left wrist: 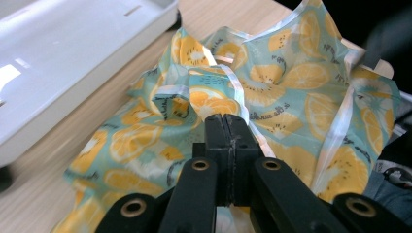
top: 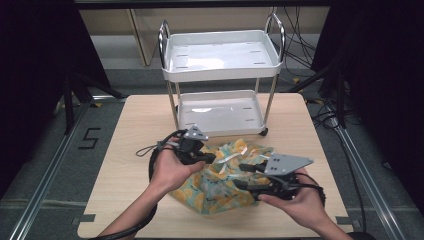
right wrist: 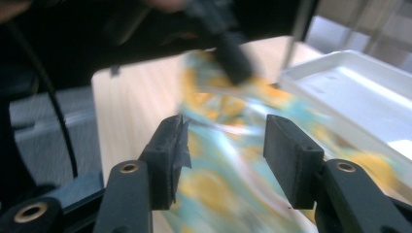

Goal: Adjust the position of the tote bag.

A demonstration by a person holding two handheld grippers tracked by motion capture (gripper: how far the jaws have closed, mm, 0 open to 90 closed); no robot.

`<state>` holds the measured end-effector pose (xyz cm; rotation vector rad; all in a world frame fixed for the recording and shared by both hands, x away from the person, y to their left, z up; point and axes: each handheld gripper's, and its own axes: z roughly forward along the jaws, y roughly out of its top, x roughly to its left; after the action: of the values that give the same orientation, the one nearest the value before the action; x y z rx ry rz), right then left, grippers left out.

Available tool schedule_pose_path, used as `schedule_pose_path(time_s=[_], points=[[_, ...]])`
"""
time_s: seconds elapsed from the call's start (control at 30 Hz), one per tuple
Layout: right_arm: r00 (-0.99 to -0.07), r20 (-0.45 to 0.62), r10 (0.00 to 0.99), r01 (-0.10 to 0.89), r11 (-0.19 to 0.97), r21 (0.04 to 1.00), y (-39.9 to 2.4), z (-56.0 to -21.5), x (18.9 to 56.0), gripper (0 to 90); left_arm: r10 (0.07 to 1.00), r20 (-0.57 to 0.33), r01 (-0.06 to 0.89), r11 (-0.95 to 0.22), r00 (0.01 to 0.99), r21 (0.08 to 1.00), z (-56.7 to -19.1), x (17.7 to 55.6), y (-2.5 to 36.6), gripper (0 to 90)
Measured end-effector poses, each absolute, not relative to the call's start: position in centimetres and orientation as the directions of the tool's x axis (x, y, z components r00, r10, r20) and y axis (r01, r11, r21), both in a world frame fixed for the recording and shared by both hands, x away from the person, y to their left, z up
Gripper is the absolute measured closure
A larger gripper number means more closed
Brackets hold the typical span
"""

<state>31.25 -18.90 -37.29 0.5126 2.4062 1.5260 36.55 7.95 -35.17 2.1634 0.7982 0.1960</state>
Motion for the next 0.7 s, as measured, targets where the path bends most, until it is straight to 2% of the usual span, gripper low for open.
schedule_pose_path(time_s=[0.13,0.23,0.27,0.3,0.33,0.4,0.5,0.6,0.7], points=[[-0.849,0.072,0.524,0.26,0.295,0.92,-22.6,-36.0,31.9,49.7,0.634,-0.135,0.49,-0.426,0.761,0.761,-35.0,35.4,9.8,89.2],[-0.746,0.19,0.638,0.414,0.221,0.883,-25.1,-35.7,31.8,50.4,0.653,-0.158,0.502,-0.382,0.741,0.776,-35.3,34.4,11.0,89.2],[-0.69,0.286,0.665,0.505,0.158,0.849,-26.1,-35.9,31.7,50.3,0.655,-0.153,0.5,-0.384,0.74,0.776,-35.4,34.3,11.1,89.2],[-0.678,0.302,0.67,0.518,0.144,0.843,-26.4,-36.0,31.8,50.0,0.66,-0.154,0.5,-0.375,0.735,0.781,-35.6,34.0,11.1,89.2],[-0.621,0.387,0.681,0.602,0.098,0.793,-27.1,-36.4,31.6,49.5,0.66,-0.159,0.503,-0.371,0.734,0.781,-35.8,33.7,11.1,89.2],[-0.557,0.495,0.667,0.677,0.02,0.735,-27.6,-37.0,31.6,48.4,0.662,-0.16,0.504,-0.368,0.732,0.782,-36.2,33.4,11.0,89.2],[-0.54,0.531,0.653,0.703,0.004,0.711,-27.7,-38.3,32.2,46.1,0.658,-0.174,0.511,-0.364,0.733,0.778,-36.5,33.3,10.9,89.2],[-0.444,0.627,0.64,0.799,-0.033,0.6,-26.6,-39.2,33.0,43.8,0.655,-0.174,0.51,-0.366,0.735,0.778,-36.8,33.0,10.6,89.1],[-0.408,0.65,0.641,0.831,-0.034,0.555,-25.8,-40.2,34.0,42.8,0.647,-0.173,0.508,-0.376,0.743,0.775,-37.1,32.7,10.3,89.1]])
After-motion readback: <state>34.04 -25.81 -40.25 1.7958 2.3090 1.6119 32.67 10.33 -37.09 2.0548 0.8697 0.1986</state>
